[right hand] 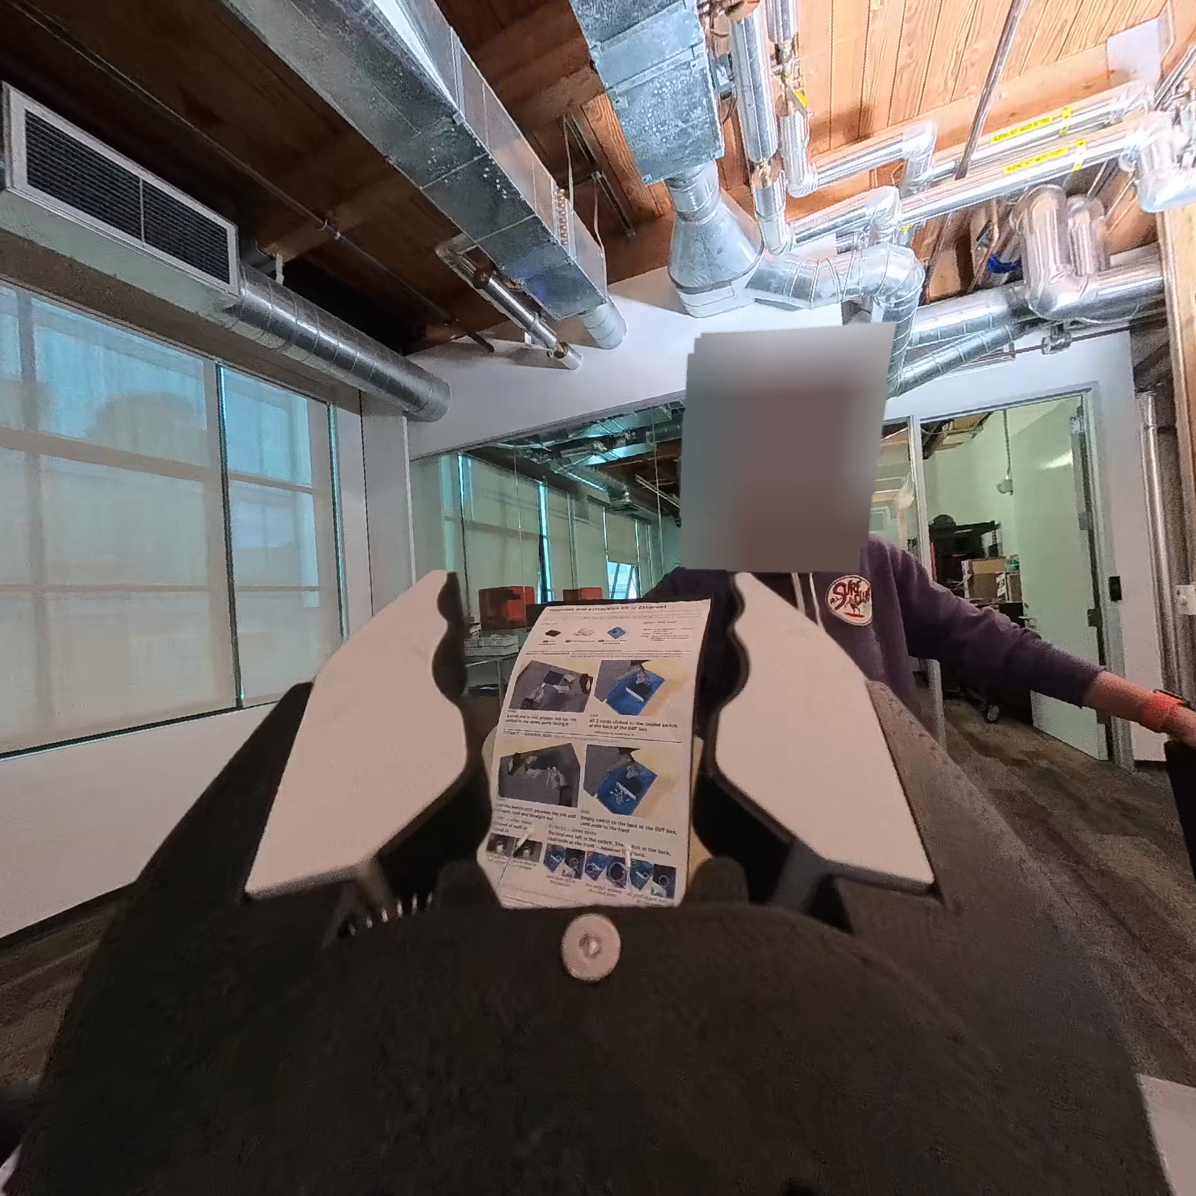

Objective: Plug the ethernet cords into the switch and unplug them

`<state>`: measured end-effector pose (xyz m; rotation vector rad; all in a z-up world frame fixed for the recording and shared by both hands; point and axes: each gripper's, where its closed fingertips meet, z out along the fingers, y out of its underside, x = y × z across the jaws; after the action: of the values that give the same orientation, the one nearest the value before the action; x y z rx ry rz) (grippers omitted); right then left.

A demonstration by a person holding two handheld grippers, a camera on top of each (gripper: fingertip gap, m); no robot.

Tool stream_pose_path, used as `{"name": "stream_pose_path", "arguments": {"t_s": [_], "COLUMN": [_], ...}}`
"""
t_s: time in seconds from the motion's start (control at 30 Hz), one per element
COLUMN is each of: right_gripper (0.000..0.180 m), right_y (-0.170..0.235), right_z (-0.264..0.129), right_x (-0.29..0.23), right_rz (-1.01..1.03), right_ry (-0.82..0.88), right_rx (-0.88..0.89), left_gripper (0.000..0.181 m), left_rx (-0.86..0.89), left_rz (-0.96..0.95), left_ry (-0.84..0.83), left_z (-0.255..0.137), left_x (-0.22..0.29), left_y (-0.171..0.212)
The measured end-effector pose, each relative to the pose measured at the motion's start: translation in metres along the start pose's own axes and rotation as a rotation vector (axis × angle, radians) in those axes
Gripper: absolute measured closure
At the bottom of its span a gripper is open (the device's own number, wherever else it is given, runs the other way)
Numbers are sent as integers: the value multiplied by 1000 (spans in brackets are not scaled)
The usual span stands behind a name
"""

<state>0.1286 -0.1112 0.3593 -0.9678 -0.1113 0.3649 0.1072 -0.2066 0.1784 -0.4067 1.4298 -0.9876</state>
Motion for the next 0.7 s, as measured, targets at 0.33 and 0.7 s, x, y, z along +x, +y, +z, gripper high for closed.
{"name": "stream_pose_path", "arguments": {"t_s": [0.33,0.7], "right_gripper": [104,110], "right_y": [56,279], "right_z": [-41,-72], "right_x": [5,-56], "right_rz": [-391,169], "right_ry": [-116,-475], "right_rx": [-168,-616], "left_gripper": [144,145], "left_rx": [-299,-144], "left_rz": [-788,-1200], "left_ry": [-159,-294], "left_z": [-117,-210], "left_x": [-23,-67], "left_y": [115,145]}}
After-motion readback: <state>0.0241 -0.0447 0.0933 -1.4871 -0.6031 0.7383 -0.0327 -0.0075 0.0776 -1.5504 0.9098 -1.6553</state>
